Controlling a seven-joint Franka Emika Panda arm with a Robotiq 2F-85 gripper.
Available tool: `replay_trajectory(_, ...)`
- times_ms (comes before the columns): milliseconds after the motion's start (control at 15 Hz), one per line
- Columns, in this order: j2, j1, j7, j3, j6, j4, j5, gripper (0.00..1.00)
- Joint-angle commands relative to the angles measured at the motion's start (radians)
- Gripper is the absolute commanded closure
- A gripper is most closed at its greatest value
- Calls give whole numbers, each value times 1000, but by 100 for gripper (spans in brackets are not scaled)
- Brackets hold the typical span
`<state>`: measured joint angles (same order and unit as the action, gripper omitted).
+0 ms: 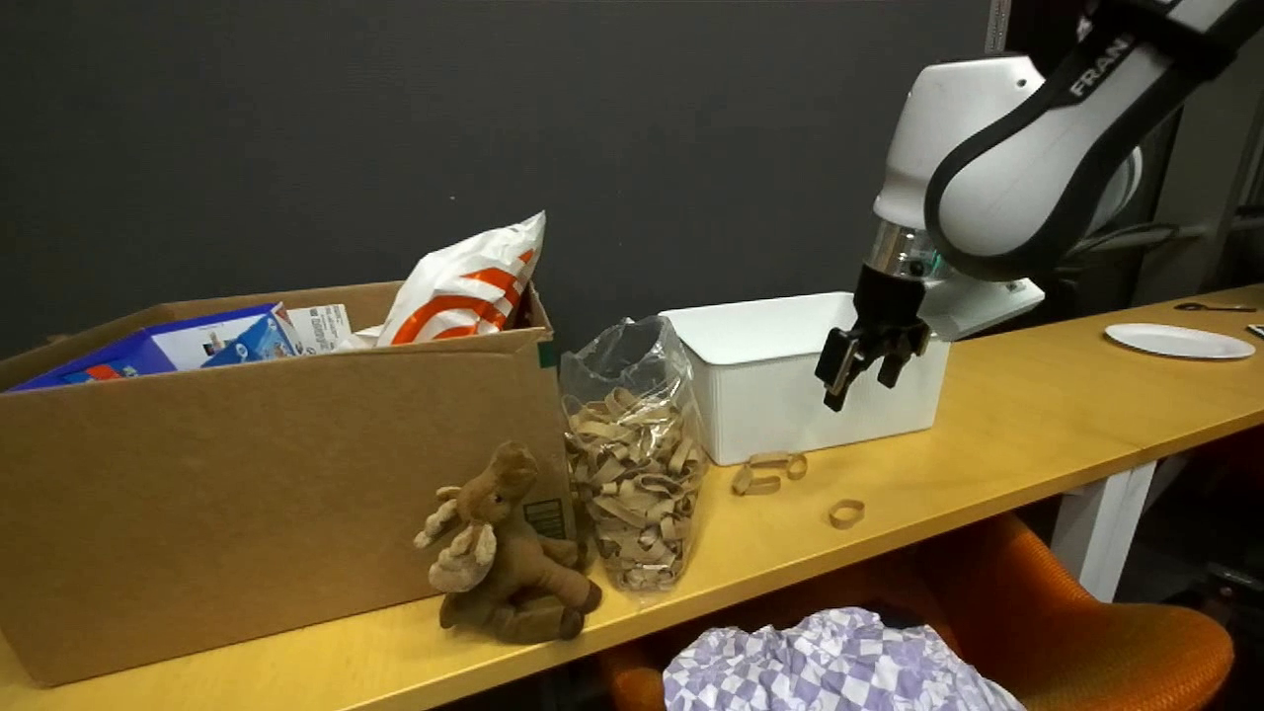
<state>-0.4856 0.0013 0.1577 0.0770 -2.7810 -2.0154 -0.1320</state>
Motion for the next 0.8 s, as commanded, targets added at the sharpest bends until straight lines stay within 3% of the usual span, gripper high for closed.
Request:
replay_trajectory(0,-119,-48,-93,-60,26,130,88,0)
replay_trajectory(733,-378,-11,-113,-55,202,482,80,0)
